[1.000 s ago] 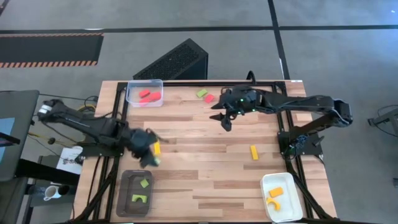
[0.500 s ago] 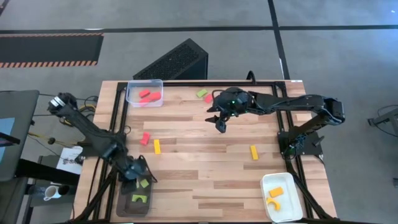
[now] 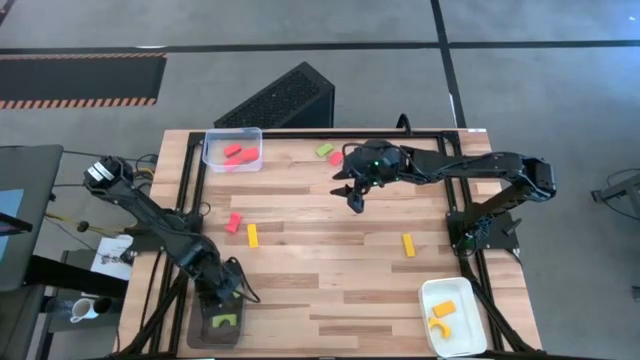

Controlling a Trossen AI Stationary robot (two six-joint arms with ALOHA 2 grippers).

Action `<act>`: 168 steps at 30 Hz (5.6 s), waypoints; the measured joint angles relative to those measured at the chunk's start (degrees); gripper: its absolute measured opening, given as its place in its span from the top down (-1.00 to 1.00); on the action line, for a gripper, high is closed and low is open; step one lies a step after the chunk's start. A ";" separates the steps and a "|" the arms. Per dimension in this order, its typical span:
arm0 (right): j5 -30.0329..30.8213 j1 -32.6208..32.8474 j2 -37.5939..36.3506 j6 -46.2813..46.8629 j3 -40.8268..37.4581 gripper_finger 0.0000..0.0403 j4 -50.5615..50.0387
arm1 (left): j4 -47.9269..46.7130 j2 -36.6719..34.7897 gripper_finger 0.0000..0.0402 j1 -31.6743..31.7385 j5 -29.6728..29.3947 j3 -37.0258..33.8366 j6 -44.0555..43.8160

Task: Sort & place blocks by color
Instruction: Put the green block into the black transparent bin, then put the orange block into the transparent white bin, then put the yellow block into the white bin

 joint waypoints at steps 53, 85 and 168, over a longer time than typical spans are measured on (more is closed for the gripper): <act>-1.71 1.56 -0.74 6.12 -0.11 -0.21 -12.70 | -19.14 -3.37 0.03 61.29 -20.02 0.61 18.66; -1.70 1.51 -0.74 6.58 -0.09 -0.21 -12.37 | -7.59 4.43 0.03 59.11 -22.80 -6.38 15.20; -1.23 -1.29 -0.72 13.90 -0.04 -0.21 -15.21 | -12.91 12.38 -0.37 92.33 -32.10 28.89 48.74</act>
